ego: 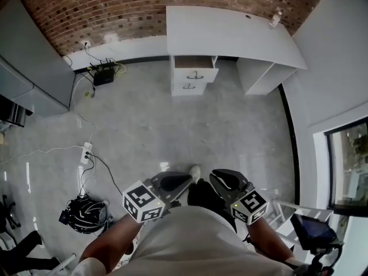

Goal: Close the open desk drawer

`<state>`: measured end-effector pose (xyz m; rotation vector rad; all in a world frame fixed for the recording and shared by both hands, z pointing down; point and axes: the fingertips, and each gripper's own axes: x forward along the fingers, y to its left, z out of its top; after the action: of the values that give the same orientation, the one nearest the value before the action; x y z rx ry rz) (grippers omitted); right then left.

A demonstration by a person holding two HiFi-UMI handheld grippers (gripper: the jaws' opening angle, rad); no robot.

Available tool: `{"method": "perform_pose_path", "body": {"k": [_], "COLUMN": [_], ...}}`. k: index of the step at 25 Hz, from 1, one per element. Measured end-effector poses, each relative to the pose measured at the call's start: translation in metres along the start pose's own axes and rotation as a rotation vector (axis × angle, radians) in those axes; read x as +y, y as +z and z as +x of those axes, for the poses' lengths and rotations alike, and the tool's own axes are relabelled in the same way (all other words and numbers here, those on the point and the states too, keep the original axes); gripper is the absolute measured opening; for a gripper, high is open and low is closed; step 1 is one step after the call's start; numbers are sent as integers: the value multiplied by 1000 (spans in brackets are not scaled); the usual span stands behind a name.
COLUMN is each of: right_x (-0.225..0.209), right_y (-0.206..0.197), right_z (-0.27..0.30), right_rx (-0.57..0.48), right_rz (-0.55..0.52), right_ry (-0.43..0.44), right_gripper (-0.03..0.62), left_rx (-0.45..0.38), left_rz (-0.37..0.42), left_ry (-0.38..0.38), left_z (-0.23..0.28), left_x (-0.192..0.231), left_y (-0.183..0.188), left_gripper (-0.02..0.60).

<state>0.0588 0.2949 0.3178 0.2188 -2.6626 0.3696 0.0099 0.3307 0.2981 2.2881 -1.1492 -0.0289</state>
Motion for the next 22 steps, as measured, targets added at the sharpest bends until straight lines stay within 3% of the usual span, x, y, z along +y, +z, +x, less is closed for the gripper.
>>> {"method": "perform_pose_path", "body": {"k": [5,14,19,22], "right_x": [-61,-235,-296,-320], "right_y": [19,77,74,59], "right_z": [50,142,182,200], "right_rx": [14,32,55,55], "right_rz": [42,120,142,243], "right_ry": [36,79,118,139], "right_gripper": [34,34,34,34], "left_rx": [14,102,129,160], "left_rz": [-3,62,95,132], "left_ry": [9,8,-4,-38], "left_z": [31,139,197,223], "left_x": [58,166,208,220], "left_y": [32,128,152,148], "left_gripper": [0,0,0,0]}}
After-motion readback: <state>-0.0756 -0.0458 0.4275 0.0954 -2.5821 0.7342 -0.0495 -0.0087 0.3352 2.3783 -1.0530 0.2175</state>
